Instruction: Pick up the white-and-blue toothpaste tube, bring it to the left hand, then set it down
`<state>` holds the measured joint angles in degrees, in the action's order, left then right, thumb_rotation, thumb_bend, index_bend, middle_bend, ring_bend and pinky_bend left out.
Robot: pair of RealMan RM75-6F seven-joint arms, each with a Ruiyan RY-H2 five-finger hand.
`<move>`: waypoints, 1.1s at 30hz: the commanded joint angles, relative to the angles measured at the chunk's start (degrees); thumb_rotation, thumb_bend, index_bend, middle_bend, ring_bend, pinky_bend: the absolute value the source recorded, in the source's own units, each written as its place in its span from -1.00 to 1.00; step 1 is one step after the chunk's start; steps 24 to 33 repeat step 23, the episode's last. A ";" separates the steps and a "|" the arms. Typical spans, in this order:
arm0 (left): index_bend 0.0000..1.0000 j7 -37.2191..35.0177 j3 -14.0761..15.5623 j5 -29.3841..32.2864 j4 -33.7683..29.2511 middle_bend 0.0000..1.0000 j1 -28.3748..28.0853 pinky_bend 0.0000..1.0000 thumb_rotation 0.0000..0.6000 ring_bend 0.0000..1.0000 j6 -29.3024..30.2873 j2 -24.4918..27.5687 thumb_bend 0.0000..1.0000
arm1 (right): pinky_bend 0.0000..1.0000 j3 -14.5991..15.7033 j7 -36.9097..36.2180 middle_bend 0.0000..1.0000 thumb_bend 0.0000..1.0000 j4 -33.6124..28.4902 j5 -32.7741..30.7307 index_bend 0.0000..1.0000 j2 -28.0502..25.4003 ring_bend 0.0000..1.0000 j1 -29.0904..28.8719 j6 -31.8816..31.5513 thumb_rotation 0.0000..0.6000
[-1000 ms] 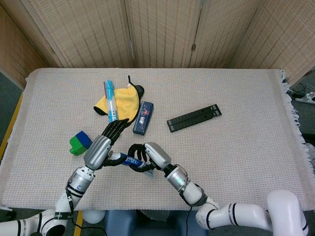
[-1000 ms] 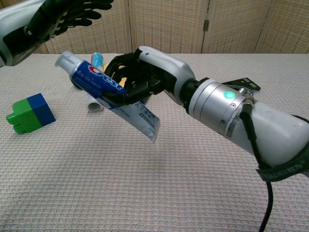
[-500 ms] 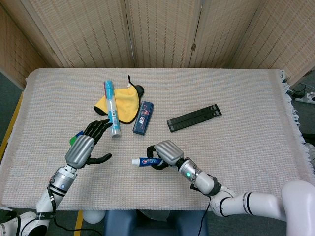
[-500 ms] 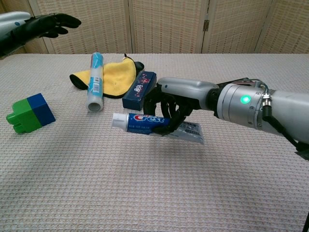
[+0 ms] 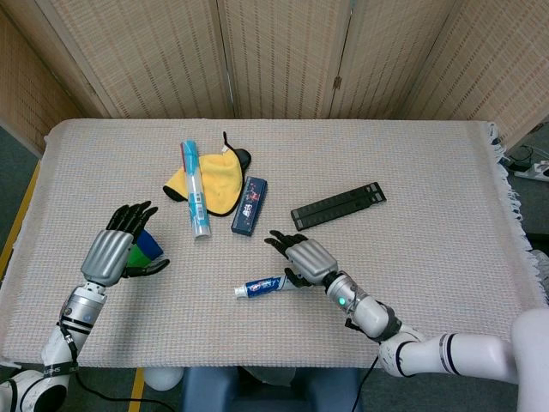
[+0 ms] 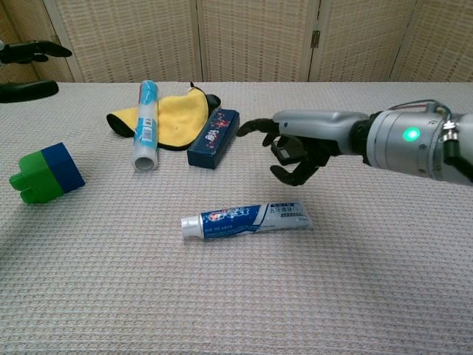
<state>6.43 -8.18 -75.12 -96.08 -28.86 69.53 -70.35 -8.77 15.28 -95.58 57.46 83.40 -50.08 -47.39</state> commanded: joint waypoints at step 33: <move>-0.75 5.36 6.28 -3.27 -6.04 -0.72 17.96 -1.00 1.00 -0.73 19.40 7.69 -0.48 | -0.55 14.91 -12.34 -0.56 0.31 -6.08 28.74 -0.55 -24.90 -0.47 38.61 -45.41 1.00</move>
